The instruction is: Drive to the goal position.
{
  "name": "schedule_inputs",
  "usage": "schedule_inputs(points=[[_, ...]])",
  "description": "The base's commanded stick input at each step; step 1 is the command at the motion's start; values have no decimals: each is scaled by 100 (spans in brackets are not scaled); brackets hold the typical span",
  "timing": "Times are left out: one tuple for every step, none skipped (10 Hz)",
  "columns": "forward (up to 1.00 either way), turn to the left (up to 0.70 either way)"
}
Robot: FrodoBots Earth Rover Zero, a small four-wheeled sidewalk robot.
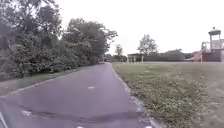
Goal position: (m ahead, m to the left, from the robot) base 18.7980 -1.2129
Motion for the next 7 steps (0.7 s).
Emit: schedule_inputs(points=[[70, -1], [70, -1], [70, -1], [70, -1], [70, -1], [70, -1], [70, -1]])
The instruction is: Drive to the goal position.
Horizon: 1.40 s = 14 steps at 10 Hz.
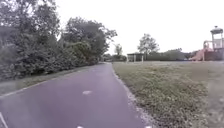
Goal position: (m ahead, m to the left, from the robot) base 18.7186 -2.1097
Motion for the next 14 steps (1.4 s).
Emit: schedule_inputs(points=[[70, -1], [70, -1], [70, -1], [70, -1], [70, -1], [70, -1], [70, -1], [70, -1], [70, -1], [70, -1], [70, -1], [70, 0], [70, 3], [70, 12]])
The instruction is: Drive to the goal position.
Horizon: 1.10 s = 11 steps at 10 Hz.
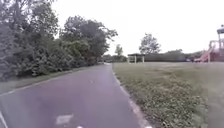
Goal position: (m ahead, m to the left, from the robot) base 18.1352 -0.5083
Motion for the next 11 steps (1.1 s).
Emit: schedule_inputs(points=[[70, 12], [70, 12], [70, 12], [70, 6], [70, 0], [70, -1], [70, 0], [70, 0], [70, 1], [70, 3], [70, 6]])
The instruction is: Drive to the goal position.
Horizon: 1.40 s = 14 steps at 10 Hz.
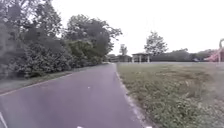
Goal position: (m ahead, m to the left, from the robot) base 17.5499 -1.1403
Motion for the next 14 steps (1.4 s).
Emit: schedule_inputs(points=[[70, 8], [70, 10], [70, 3], [70, 2], [70, 5], [70, 8], [70, 11], [70, 7], [70, -1], [70, -1], [70, -1], [70, -1], [70, -1], [70, -1]])
